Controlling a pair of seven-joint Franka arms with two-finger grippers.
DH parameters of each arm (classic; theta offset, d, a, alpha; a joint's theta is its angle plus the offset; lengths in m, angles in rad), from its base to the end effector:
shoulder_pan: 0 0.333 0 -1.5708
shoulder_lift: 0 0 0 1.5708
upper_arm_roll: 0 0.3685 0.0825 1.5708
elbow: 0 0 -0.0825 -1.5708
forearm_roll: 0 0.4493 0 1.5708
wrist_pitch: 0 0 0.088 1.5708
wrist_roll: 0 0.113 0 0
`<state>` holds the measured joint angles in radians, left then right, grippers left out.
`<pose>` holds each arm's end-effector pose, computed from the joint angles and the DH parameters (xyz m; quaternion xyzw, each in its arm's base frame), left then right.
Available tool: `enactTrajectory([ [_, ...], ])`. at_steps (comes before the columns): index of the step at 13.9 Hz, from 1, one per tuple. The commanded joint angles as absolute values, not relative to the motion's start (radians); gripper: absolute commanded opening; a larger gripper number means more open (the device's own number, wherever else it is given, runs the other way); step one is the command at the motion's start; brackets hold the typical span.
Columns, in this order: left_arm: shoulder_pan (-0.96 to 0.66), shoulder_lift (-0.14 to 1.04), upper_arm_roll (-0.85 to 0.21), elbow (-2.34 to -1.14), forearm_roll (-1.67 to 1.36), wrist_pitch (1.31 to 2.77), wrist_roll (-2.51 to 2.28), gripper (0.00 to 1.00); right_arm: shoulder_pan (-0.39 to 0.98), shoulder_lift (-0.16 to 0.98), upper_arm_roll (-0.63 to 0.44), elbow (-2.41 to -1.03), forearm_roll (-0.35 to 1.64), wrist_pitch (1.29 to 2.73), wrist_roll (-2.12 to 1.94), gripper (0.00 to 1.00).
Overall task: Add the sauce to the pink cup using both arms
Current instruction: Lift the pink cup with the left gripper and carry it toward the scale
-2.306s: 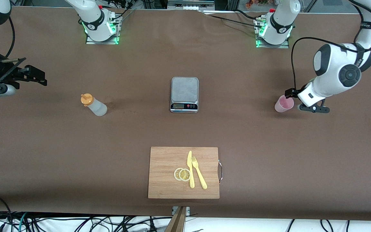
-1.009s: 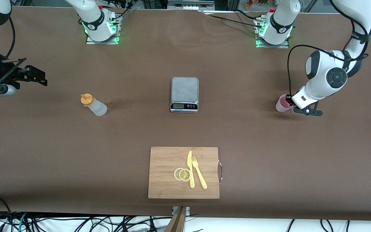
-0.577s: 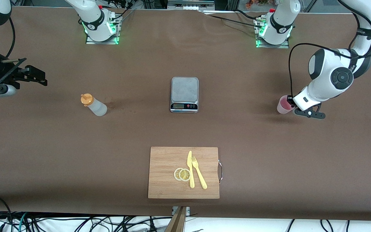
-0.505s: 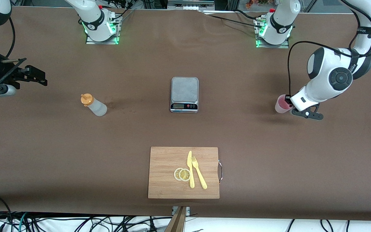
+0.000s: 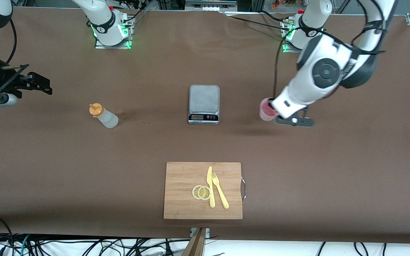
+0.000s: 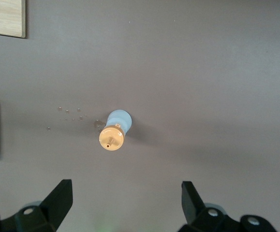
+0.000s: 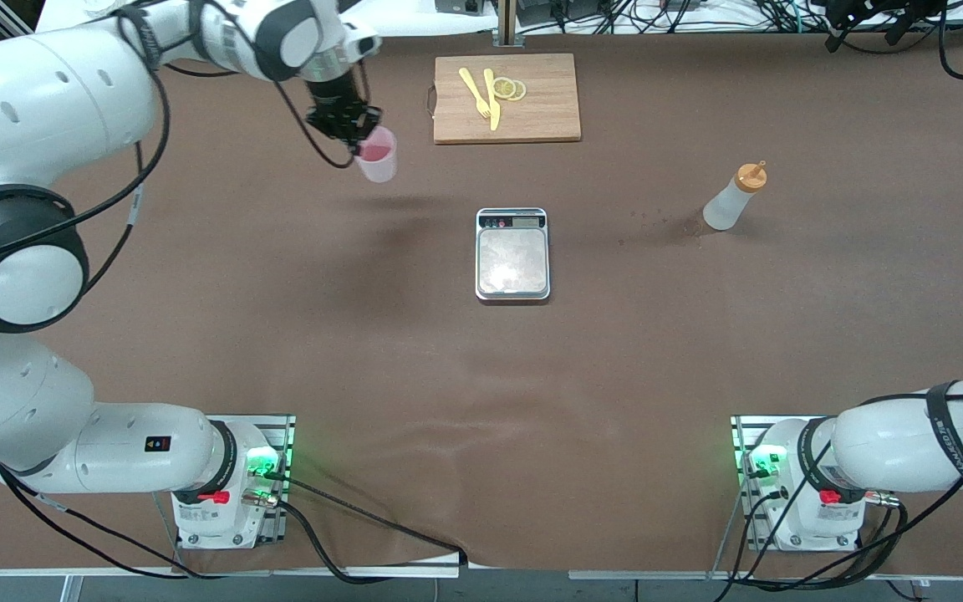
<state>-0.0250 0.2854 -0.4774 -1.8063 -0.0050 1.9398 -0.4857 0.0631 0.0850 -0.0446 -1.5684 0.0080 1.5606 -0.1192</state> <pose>0.6071 -0.3101 0.4065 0.9959 -0.0029 -0.0849 0.0309 0.6450 0.0140 0.6177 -0.9966 -0.0686 0.0462 0.0044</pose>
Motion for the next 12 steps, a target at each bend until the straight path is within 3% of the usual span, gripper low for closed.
enactTrajectory([
  [1,-0.150,0.432,-0.477,-1.652,-0.012,1.917,-0.700,0.00,0.055,0.083,-0.046,-1.569,0.025,1.551,-0.133,1.00],
  [12,-0.403,0.564,-0.472,-1.660,0.005,2.019,-1.091,0.00,0.060,0.083,-0.048,-1.568,0.023,1.525,-0.133,1.00],
])
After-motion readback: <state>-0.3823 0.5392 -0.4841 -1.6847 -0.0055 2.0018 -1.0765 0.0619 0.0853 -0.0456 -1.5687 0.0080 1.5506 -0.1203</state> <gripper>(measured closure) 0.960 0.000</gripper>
